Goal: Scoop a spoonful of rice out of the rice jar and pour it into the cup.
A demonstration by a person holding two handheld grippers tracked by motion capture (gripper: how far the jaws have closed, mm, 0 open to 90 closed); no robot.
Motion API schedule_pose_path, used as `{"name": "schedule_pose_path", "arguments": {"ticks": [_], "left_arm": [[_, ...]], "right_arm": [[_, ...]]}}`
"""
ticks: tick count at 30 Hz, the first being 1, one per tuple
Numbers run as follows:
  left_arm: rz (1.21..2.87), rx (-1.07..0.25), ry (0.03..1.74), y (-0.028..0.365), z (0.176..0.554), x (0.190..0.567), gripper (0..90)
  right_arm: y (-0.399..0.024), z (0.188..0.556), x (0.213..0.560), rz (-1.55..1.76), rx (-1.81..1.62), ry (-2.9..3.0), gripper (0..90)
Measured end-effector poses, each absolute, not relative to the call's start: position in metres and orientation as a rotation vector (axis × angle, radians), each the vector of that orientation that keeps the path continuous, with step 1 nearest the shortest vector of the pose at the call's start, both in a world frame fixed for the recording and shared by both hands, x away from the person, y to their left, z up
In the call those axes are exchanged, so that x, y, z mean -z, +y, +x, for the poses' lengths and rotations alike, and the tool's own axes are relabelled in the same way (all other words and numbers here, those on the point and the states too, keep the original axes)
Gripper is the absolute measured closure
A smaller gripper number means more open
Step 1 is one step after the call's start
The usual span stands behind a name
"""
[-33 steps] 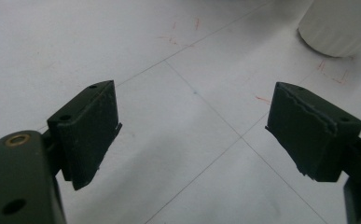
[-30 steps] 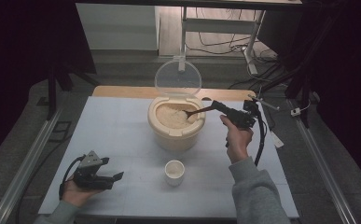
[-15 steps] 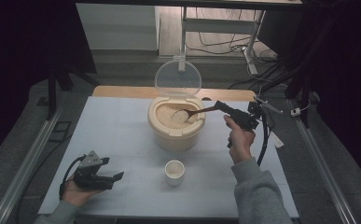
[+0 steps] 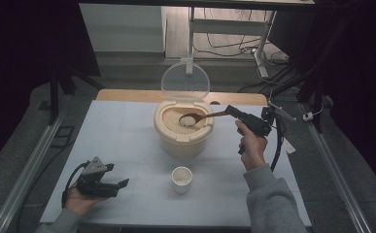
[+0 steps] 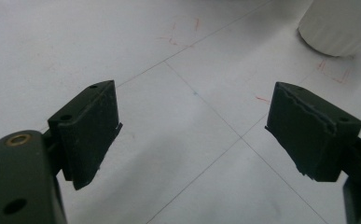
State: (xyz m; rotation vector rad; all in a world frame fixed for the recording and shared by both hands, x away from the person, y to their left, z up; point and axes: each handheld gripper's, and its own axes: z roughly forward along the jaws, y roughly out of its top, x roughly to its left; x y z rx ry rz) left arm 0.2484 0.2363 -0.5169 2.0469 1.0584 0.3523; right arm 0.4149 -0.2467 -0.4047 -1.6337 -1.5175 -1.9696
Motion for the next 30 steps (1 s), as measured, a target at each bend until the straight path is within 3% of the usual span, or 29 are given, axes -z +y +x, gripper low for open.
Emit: {"name": "schedule_pose_path", "arguments": {"ticks": [30], "left_arm": [[2.049, -0.352, 1.061, 0.236, 0.249, 0.517, 16.8]], "right_arm": [[-0.253, 0.377, 0.399, -1.468, 1.889, -1.545, 82.7]]}}
